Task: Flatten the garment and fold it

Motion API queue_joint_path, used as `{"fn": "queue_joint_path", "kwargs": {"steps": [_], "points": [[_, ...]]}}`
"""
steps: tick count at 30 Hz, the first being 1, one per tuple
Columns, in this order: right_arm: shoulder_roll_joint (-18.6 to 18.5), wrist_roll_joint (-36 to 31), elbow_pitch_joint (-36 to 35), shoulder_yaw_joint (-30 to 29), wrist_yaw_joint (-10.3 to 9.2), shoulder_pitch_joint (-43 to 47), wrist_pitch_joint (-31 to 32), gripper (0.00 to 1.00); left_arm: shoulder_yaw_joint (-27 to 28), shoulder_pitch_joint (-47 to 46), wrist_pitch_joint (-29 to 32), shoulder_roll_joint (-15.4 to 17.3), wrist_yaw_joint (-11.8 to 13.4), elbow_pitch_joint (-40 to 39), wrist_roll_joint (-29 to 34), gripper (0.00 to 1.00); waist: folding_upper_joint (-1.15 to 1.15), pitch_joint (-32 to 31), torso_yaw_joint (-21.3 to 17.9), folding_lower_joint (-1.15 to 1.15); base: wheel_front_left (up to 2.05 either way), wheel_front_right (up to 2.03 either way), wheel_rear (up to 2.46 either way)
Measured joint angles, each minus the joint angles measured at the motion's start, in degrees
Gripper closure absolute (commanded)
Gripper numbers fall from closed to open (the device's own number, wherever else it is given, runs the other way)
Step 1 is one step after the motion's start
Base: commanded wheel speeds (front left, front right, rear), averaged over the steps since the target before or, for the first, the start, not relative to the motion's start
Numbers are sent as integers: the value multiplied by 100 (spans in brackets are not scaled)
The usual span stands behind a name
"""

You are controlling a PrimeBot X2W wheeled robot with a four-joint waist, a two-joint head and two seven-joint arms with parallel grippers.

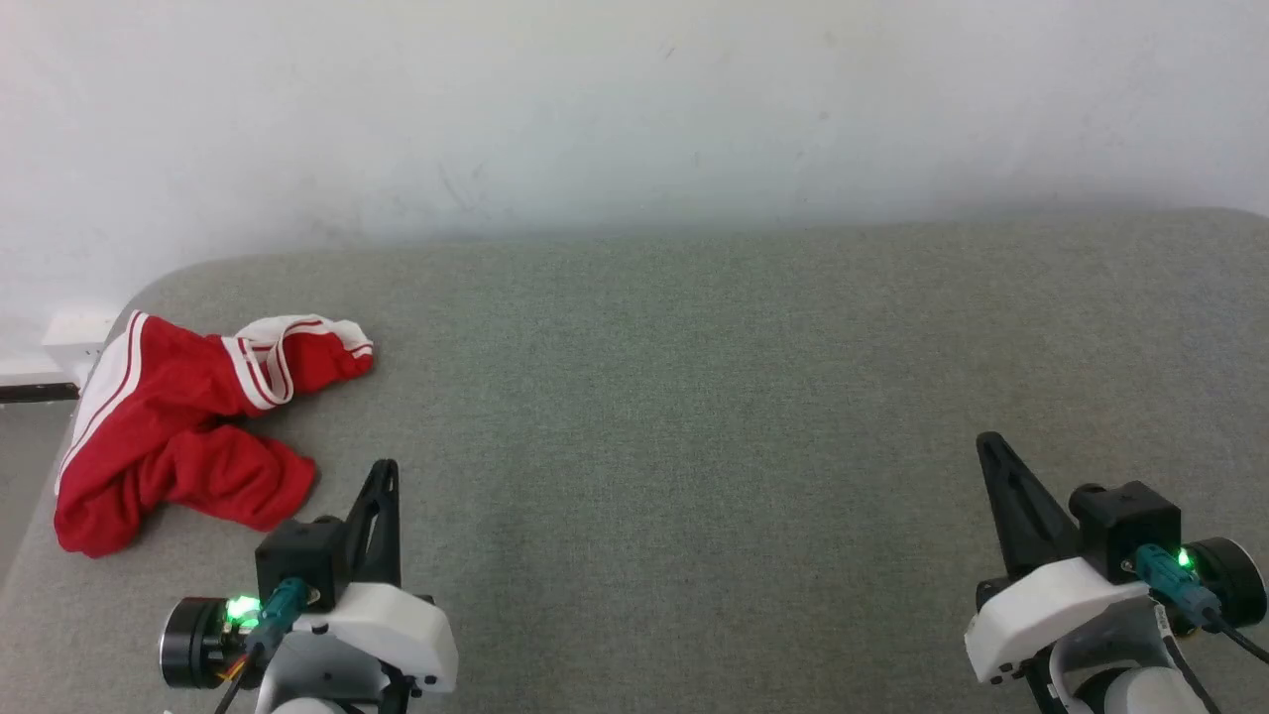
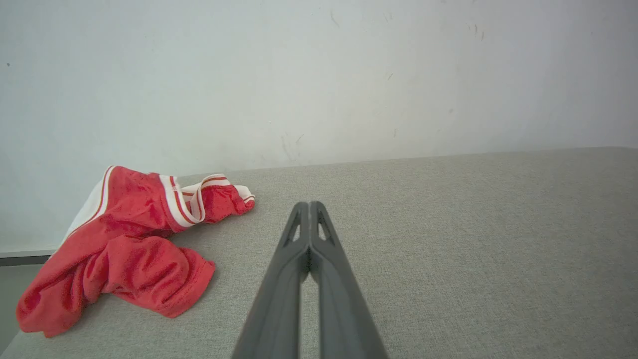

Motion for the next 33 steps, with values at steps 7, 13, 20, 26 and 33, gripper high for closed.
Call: {"fn": "queue_joint_path", "kwargs": {"steps": [7, 13, 20, 26, 33], "points": [[0, 0, 0, 0, 0, 0, 0, 100, 1, 0, 0, 0, 0, 0, 0, 100, 0, 0, 0, 0, 0, 0, 0], [0, 0, 0, 0, 0, 0, 0, 100, 0, 0, 0, 0, 0, 0, 0, 100, 0, 0, 0, 0, 0, 0, 0], [-3, 2, 9, 0, 0, 1, -1, 0, -1, 3, 0, 1, 0, 1, -1, 0, 0, 0, 0, 0, 0, 0, 0], [-3, 38, 14, -42, 0, 2, -20, 0, 2, 8, -16, 1, 0, 0, -5, 0, 0, 2, 2, 0, 0, 0, 0], [-4, 143, 34, -149, 0, 3, -110, 0, 16, 14, -109, 1, -5, -27, -53, 0, 0, 5, 7, 0, 0, 0, 0]]}}
